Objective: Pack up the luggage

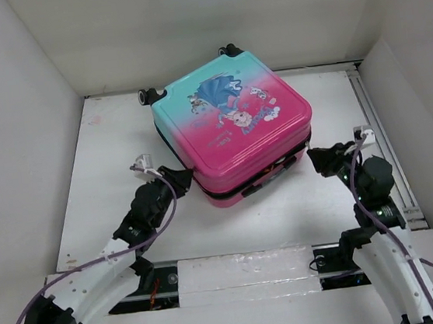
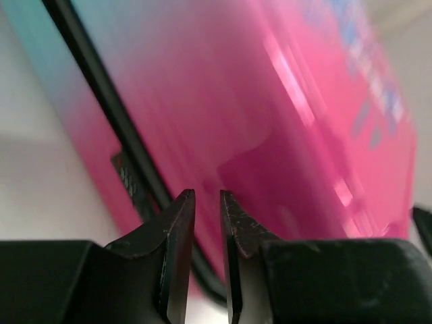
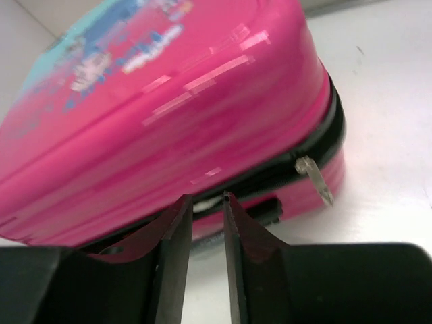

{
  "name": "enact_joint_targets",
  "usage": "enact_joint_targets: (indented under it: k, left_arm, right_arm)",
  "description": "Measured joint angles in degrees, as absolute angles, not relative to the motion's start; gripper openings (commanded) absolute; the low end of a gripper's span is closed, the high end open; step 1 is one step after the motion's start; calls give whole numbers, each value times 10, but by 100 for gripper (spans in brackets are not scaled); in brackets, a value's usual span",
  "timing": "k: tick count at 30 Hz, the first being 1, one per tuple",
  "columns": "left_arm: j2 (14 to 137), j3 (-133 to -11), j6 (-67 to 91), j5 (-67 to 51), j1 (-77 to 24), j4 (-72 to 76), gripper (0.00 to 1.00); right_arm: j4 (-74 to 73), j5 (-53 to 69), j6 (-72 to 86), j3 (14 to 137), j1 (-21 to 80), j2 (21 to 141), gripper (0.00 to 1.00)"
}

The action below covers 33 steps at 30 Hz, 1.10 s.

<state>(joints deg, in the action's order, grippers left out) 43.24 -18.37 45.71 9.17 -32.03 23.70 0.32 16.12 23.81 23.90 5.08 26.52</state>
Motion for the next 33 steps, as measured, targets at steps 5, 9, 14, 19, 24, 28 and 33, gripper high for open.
enact_joint_targets:
  k: [5,9,14,19,24,28,33]
  left_arm:
    - [426,-152,453,138,-426,192,17]
    - [462,-149,451,173,-518,195,19]
    - [563,-164,449,196,-624,213,20]
    - [604,-177,449,196,-641,246,29]
    - [604,-177,439,182,-641,285,32]
    - [606,-177,432,166,-641,308,32]
    - [604,-176,418,154,-641,321,32]
  right_arm:
    - [-36,123,234,225,33,285,41]
    - [-25,128,223,232,1,393,51]
    - [55,200,224,235,-69,512,62]
    - [147,309,215,269,-125,609,67]
    - [235,432,202,315,-162,710,63]
    - [319,518,230,315,-197,783,65]
    - [392,560,268,289,-203,803,66]
